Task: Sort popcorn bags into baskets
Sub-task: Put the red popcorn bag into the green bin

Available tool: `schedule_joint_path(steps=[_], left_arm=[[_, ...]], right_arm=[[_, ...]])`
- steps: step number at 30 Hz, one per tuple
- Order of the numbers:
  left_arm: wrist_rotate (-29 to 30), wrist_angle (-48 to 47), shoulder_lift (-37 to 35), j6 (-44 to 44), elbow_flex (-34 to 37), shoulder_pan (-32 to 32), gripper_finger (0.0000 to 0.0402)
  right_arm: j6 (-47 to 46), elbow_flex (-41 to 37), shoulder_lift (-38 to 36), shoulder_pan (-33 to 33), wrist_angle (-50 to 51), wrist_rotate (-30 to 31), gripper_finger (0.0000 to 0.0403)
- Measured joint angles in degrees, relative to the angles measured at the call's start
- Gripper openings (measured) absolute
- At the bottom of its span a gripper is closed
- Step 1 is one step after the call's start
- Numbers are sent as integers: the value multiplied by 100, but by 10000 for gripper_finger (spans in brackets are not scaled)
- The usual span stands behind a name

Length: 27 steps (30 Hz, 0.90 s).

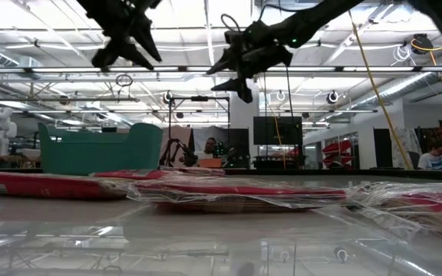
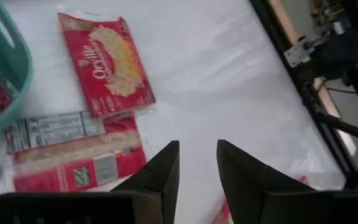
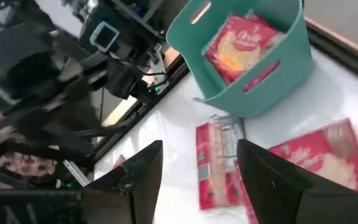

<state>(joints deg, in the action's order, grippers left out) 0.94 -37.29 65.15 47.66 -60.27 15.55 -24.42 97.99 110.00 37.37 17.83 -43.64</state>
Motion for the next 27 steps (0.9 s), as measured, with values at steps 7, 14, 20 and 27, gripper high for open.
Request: schedule_joint_path(steps=[7,14,20,27], left_arm=[[352,-80,-162,525,0,-661,111],[380,-66,-137,989,0,-1072,111],[478,-68,-136,1042,2,-1281,111],[629,-65,-138,806,1,-1314,111]], right_arm=[[1001,1241,1239,120,909,181,199],[1209,1574,1973,152,1120,1007,217],[1469,1576,2202,151,1588,1497,257],[1827,1036,2216,-60,1722,1797,263]])
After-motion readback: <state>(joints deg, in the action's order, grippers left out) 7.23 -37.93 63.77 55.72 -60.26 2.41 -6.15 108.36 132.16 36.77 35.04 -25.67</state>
